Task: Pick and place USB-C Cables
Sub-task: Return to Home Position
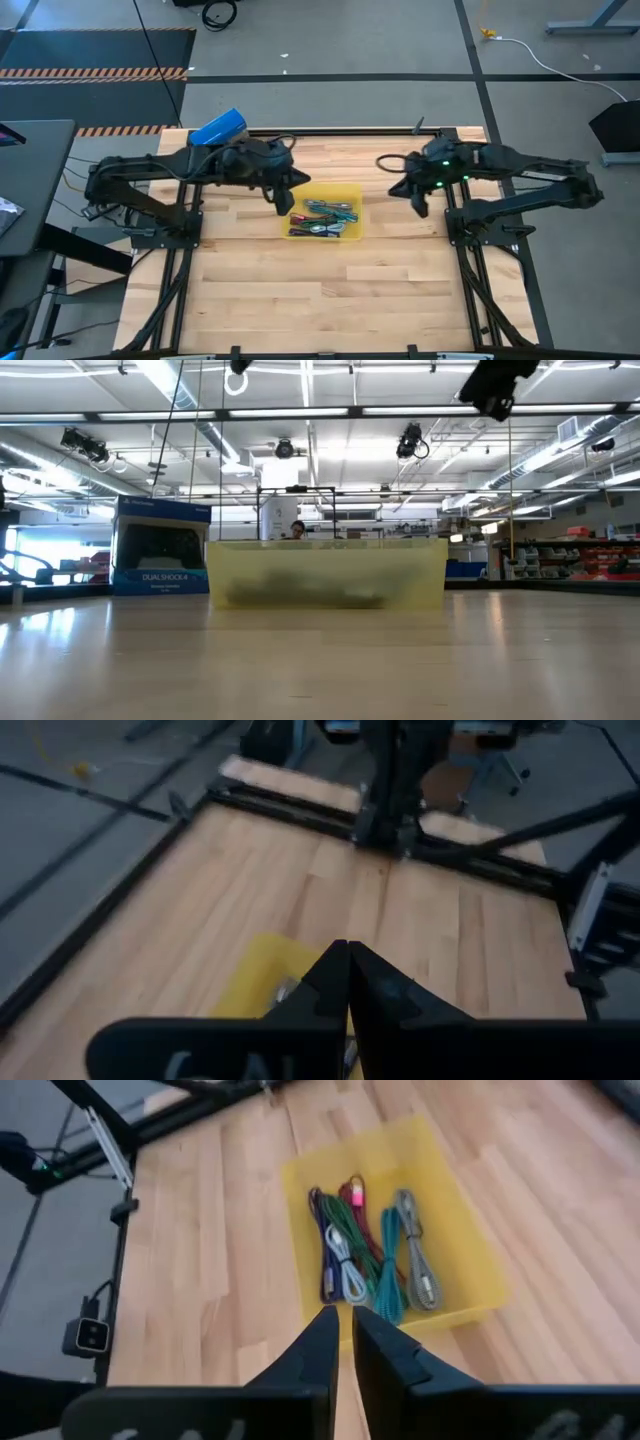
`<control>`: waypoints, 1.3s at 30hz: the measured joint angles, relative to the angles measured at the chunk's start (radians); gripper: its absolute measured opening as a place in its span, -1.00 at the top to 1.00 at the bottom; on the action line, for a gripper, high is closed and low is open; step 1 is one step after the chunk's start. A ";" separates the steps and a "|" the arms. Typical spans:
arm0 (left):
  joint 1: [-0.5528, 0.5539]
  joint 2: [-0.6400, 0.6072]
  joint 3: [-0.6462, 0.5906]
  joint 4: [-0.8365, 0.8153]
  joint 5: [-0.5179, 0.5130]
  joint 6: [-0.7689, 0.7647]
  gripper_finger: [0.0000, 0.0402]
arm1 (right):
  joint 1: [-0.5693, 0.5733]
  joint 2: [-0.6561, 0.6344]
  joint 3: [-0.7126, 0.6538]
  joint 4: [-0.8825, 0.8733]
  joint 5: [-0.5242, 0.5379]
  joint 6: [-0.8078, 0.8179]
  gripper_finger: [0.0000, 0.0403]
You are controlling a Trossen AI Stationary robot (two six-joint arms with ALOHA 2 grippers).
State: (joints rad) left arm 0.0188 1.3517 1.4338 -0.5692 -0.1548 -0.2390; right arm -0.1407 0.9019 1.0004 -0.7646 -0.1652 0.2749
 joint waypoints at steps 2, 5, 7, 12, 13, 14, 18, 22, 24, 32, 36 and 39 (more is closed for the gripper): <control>-0.018 -0.015 0.000 0.001 -0.038 0.006 0.94 | 0.003 -0.046 0.000 -0.046 0.022 0.001 0.86; -0.040 -0.026 -0.001 0.006 -0.049 0.037 0.94 | 0.011 -0.105 0.000 -0.090 0.037 0.001 0.93; -0.048 -0.027 -0.001 0.028 -0.050 0.048 0.94 | 0.017 -0.144 -0.001 -0.098 0.040 0.002 0.97; -0.066 -0.044 -0.002 0.030 -0.052 0.048 0.94 | 0.032 -0.253 -0.002 -0.113 0.067 0.057 0.96; -0.071 -0.054 -0.002 0.030 -0.052 0.049 0.94 | 0.033 -0.281 -0.002 -0.126 0.086 0.076 0.95; -0.077 -0.068 -0.007 0.026 -0.052 0.049 0.95 | 0.035 -0.310 -0.002 -0.134 0.103 0.093 0.94; -0.098 -0.171 -0.107 0.110 -0.050 0.027 0.98 | 0.036 -0.421 -0.004 -0.151 0.157 0.161 0.96; -0.113 -0.326 -0.302 0.240 -0.071 -0.065 0.98 | 0.036 -0.523 -0.045 -0.148 0.165 0.251 0.98; -0.123 -0.406 -0.408 0.335 -0.096 -0.113 0.98 | 0.036 -0.568 -0.072 -0.149 0.165 0.293 0.98; -0.155 -0.649 -0.670 0.521 -0.116 -0.058 0.98 | 0.036 -0.678 -0.111 -0.150 0.096 0.296 0.97; -0.175 -0.710 -0.696 0.495 -0.050 0.081 0.94 | 0.036 -0.694 -0.111 -0.087 0.013 0.328 0.94; -0.181 -0.722 -0.697 0.490 -0.044 0.122 0.90 | 0.036 -0.695 -0.110 -0.069 0.001 0.295 0.93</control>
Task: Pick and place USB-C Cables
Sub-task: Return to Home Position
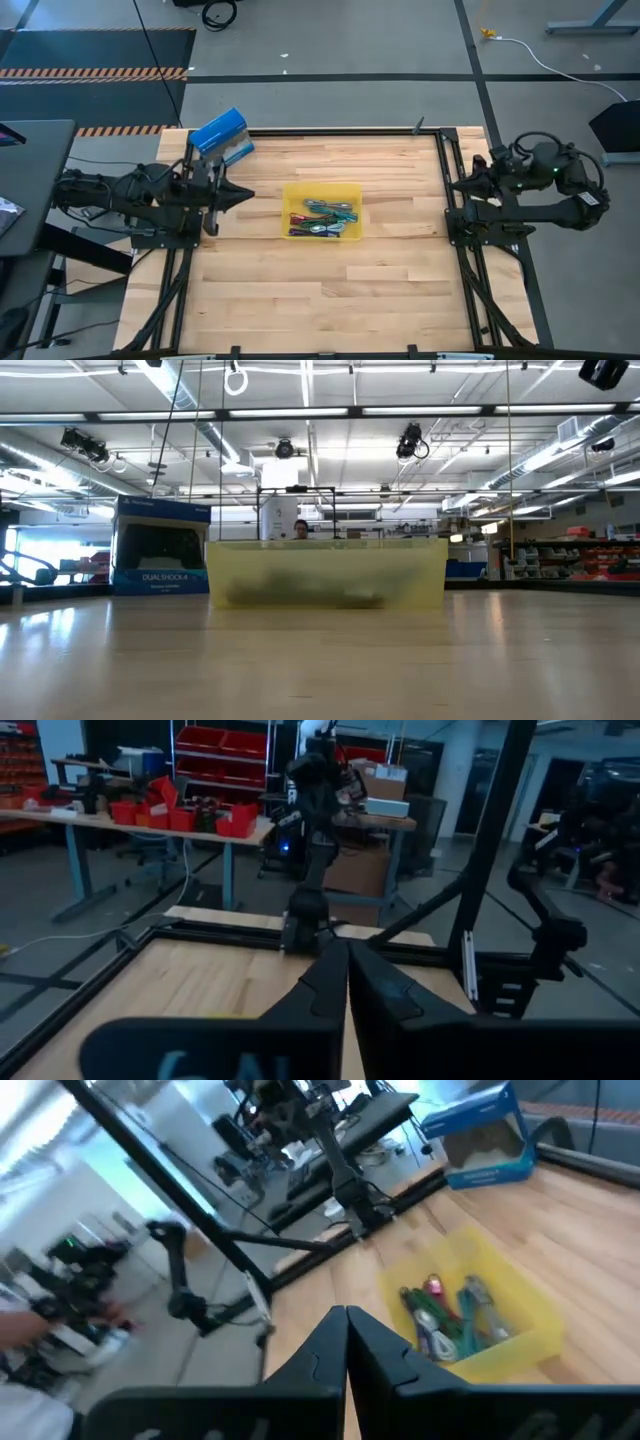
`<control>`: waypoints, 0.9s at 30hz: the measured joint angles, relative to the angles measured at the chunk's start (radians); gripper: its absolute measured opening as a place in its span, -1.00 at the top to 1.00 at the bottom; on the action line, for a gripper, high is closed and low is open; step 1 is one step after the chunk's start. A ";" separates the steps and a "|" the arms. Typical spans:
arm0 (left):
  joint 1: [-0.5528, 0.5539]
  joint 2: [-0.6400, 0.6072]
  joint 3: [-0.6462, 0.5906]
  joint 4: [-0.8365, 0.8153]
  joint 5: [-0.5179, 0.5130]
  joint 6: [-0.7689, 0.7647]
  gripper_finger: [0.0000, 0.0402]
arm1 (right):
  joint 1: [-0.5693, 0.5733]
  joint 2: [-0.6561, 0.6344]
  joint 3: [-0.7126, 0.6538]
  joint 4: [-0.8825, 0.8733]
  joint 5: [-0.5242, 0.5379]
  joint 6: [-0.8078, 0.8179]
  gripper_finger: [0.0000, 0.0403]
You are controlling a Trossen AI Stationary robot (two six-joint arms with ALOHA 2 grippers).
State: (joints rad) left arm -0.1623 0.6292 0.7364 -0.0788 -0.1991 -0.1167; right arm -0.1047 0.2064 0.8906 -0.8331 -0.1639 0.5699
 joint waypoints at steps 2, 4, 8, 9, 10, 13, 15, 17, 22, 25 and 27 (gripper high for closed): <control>0.000 -0.003 0.000 -0.002 0.000 0.003 0.89 | 0.000 0.000 0.000 -0.014 0.025 -0.073 0.93; 0.002 -0.002 0.000 -0.001 -0.001 0.006 0.89 | 0.000 0.000 -0.001 -0.015 0.074 -0.089 0.94; 0.002 -0.004 0.000 0.002 -0.002 0.046 0.93 | 0.000 -0.003 0.000 0.116 0.230 -0.067 0.95; 0.002 -0.008 0.000 0.005 -0.002 0.045 0.93 | 0.000 -0.007 -0.001 0.138 0.237 -0.055 0.95; 0.002 -0.011 0.000 0.008 -0.002 0.044 0.93 | 0.000 -0.010 -0.001 0.168 0.240 -0.049 0.95; 0.002 -0.011 0.000 0.016 -0.002 0.045 0.92 | 0.000 -0.010 0.000 0.240 0.240 -0.049 0.93; 0.001 -0.009 0.000 0.015 -0.002 0.044 0.91 | 0.000 -0.009 0.000 0.291 0.240 -0.049 0.93; 0.001 -0.008 0.000 0.013 -0.002 0.046 0.90 | 0.000 -0.009 0.000 0.325 0.240 -0.049 0.93; 0.001 -0.008 0.000 0.013 -0.002 0.049 0.92 | 0.000 -0.009 0.000 0.387 0.243 -0.047 0.94; 0.001 -0.008 0.000 0.013 -0.002 0.050 0.93 | -0.001 -0.007 0.000 0.411 0.247 -0.046 0.94; 0.001 -0.008 0.000 0.013 -0.002 0.050 0.93 | -0.001 -0.005 0.000 0.421 0.251 -0.041 0.93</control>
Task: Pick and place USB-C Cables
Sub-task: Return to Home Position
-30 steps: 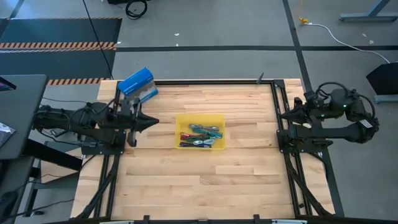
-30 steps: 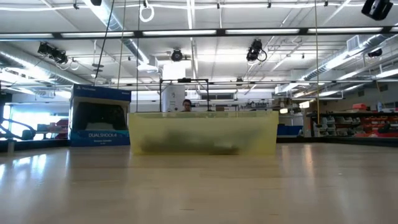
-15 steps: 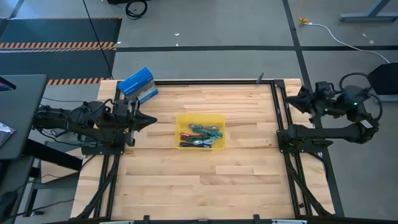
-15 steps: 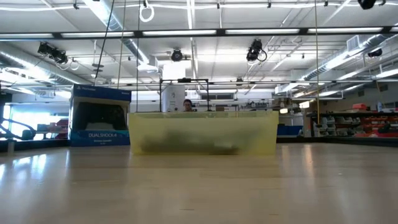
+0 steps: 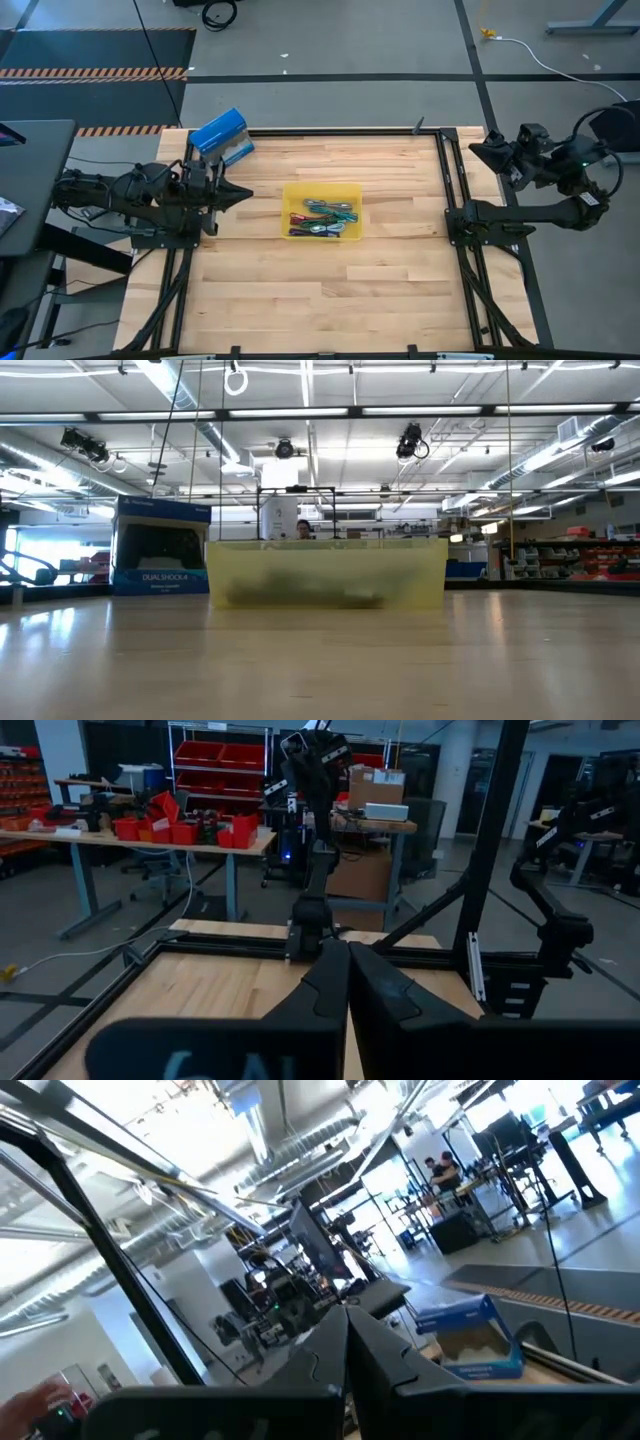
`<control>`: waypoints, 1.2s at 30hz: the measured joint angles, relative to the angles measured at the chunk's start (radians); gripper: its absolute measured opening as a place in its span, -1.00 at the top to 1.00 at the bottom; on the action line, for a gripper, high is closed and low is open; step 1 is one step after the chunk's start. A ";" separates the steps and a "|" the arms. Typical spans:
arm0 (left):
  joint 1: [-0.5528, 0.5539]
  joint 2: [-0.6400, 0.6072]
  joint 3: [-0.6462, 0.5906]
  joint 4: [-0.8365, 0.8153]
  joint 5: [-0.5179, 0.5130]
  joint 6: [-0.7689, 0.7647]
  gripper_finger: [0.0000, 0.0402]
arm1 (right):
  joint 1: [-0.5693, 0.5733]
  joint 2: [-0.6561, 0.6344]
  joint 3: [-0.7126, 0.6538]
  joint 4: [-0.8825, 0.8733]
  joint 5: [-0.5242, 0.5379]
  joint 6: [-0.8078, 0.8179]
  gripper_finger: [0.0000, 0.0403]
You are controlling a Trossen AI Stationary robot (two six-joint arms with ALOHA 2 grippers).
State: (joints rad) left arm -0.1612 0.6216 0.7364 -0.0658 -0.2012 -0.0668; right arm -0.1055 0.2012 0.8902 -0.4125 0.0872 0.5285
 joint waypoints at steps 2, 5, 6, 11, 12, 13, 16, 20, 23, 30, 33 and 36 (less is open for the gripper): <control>0.000 0.000 0.000 0.000 0.000 0.000 0.93 | 0.000 0.000 0.000 0.004 -0.001 -0.005 0.93; 0.000 0.000 0.000 0.000 0.000 0.001 0.91 | 0.000 0.000 0.000 0.014 -0.001 -0.007 0.94; 0.000 0.000 0.000 0.000 0.000 0.000 0.91 | 0.000 0.000 0.000 0.017 -0.001 -0.005 0.94; 0.000 0.007 0.000 -0.001 0.000 0.001 0.91 | 0.000 0.000 0.000 0.017 -0.005 -0.007 0.93; 0.000 0.006 0.000 0.001 0.000 0.000 0.92 | 0.000 0.000 0.000 0.016 -0.005 -0.007 0.93; 0.000 0.006 0.000 0.000 0.000 0.000 0.92 | 0.000 0.000 0.000 0.016 -0.005 -0.007 0.93; 0.000 0.008 0.000 -0.001 0.000 0.001 0.91 | 0.000 0.000 0.000 0.016 -0.005 -0.008 0.94; 0.001 0.006 0.000 -0.007 0.000 0.001 0.90 | 0.000 0.000 0.000 0.015 -0.006 -0.008 0.94; 0.010 0.005 -0.014 0.010 0.000 0.001 0.91 | 0.000 0.001 0.000 0.005 -0.004 -0.007 0.94; 0.016 -0.054 -0.208 0.214 0.001 0.000 0.90 | 0.000 -0.064 -0.141 0.007 -0.009 -0.008 0.94; 0.024 -0.066 -0.293 0.284 0.000 0.001 0.90 | 0.000 -0.128 -0.258 0.061 -0.009 -0.008 0.94; 0.025 -0.067 -0.367 0.337 0.000 0.001 0.91 | 0.000 -0.194 -0.377 0.170 -0.010 -0.008 0.93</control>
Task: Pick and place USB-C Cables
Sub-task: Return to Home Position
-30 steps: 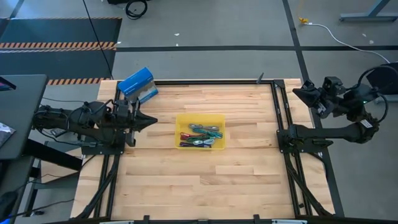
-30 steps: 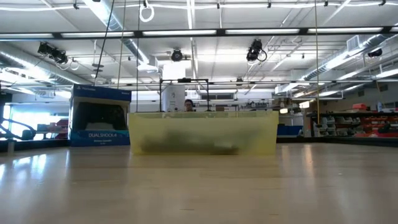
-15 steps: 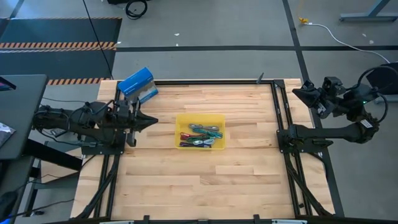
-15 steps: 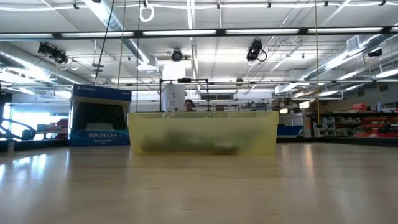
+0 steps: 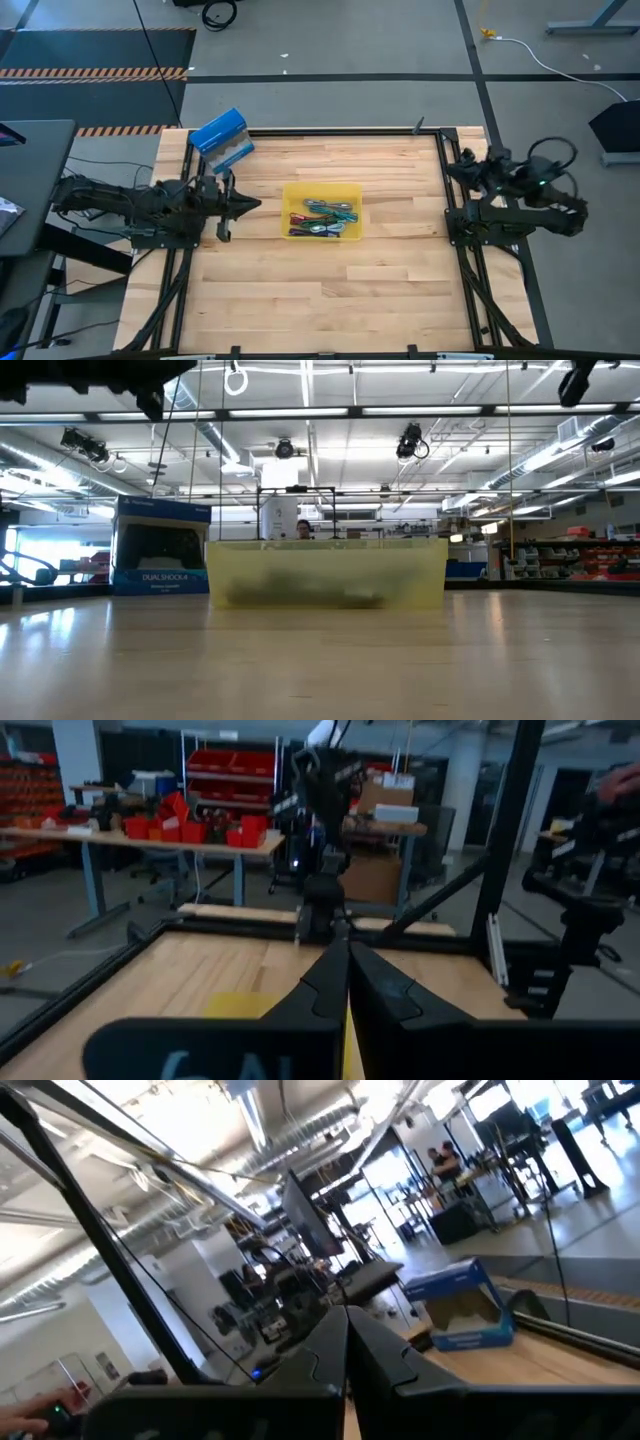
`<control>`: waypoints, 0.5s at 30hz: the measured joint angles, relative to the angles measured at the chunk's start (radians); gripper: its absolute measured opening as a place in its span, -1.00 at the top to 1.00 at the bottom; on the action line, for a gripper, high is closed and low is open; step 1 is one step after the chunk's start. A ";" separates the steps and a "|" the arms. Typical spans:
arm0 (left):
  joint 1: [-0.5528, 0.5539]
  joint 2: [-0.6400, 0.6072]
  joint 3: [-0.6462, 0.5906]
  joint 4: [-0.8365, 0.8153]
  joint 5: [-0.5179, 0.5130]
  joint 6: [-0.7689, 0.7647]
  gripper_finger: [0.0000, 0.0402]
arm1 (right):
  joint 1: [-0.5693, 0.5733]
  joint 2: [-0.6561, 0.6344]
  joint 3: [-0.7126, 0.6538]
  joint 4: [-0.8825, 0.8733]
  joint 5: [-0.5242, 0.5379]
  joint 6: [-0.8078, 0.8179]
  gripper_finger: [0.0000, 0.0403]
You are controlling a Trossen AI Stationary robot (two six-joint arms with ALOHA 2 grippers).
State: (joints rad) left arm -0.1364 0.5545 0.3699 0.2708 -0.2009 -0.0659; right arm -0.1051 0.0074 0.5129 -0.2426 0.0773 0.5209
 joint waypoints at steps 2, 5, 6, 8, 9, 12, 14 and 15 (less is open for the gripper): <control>0.000 -0.001 -0.045 0.071 0.000 -0.001 0.92 | 0.000 0.000 -0.065 0.080 0.000 0.000 0.93; 0.000 0.001 -0.113 0.152 0.000 0.000 0.91 | 0.000 0.007 -0.158 0.244 -0.002 0.000 0.94; 0.002 0.001 -0.131 0.158 0.000 -0.001 0.90 | 0.000 0.003 -0.196 0.285 -0.002 0.000 0.94; 0.008 0.001 -0.162 0.159 0.000 0.000 0.89 | 0.000 0.001 -0.269 0.349 -0.002 0.000 0.94; 0.010 0.002 -0.173 0.161 0.000 0.000 0.89 | 0.000 0.001 -0.297 0.386 -0.002 0.000 0.94; 0.010 0.001 -0.192 0.191 0.000 0.000 0.89 | 0.000 -0.001 -0.353 0.442 -0.002 0.000 0.94; 0.010 0.001 -0.201 0.216 0.000 0.000 0.89 | 0.000 0.000 -0.381 0.442 -0.002 0.000 0.93; 0.010 0.001 -0.205 0.219 0.000 -0.001 0.89 | 0.000 0.000 -0.392 0.447 -0.002 0.000 0.93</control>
State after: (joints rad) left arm -0.1261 0.5552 0.1653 0.4894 -0.2009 -0.0666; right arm -0.1051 0.0071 0.1208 0.2046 0.0753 0.5209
